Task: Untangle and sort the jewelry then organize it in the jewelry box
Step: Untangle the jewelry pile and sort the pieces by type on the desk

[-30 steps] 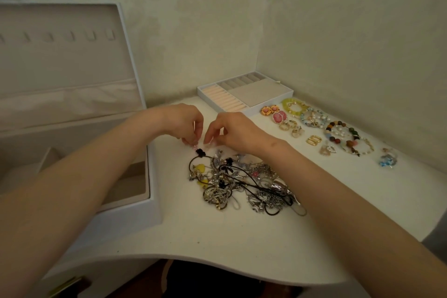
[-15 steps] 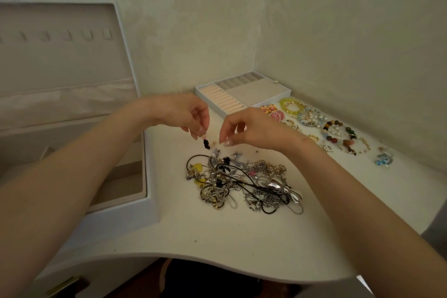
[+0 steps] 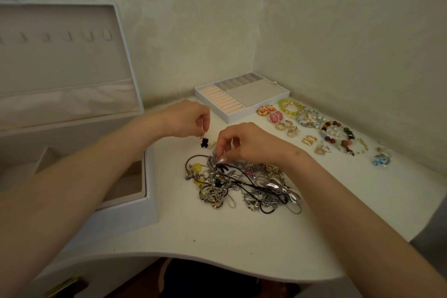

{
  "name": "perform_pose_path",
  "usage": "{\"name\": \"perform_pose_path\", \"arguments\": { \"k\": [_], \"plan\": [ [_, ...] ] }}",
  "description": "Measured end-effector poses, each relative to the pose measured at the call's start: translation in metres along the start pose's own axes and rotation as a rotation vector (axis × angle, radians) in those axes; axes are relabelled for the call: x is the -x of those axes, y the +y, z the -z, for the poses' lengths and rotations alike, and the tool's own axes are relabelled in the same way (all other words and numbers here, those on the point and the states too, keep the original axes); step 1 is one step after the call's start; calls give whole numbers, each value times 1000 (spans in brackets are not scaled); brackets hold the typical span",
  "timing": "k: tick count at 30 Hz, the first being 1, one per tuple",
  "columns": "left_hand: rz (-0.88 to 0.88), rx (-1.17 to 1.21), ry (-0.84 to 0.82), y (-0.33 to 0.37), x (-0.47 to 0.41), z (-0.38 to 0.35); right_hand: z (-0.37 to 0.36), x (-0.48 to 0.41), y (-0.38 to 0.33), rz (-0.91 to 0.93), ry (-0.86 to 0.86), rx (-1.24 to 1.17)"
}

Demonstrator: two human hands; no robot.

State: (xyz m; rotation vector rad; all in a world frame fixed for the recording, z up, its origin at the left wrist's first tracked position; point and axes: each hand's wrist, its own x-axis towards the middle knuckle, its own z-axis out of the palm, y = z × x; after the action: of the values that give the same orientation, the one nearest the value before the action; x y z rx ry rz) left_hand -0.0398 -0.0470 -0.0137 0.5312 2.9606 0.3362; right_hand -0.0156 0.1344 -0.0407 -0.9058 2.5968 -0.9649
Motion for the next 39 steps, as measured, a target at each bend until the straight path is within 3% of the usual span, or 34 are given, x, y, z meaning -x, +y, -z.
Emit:
{"name": "perform_pose_path", "arguments": {
  "k": [20, 23, 26, 30, 33, 36, 39],
  "plan": [
    [-77, 50, 40, 3, -4, -17, 16, 11, 3, -3, 146, -326],
    [-104, 223, 105, 5, -4, -13, 18, 10, 5, 4, 192, -393],
    [-134, 422, 61, 8, 0, -5, 20, 9, 10, -11, 227, -473],
    [-44, 91, 39, 0, -3, 0, 23, 10, 14, -59, 276, -494],
    [57, 64, -61, -11, -1, 7, 25, 12, 14, -43, 246, -479],
    [51, 15, -220, -10, 1, 1, 24, 12, 12, -18, 234, -478],
    [0, 11, -191, -4, -2, -9, 25, 11, 13, -8, 300, -531]
  ]
}}
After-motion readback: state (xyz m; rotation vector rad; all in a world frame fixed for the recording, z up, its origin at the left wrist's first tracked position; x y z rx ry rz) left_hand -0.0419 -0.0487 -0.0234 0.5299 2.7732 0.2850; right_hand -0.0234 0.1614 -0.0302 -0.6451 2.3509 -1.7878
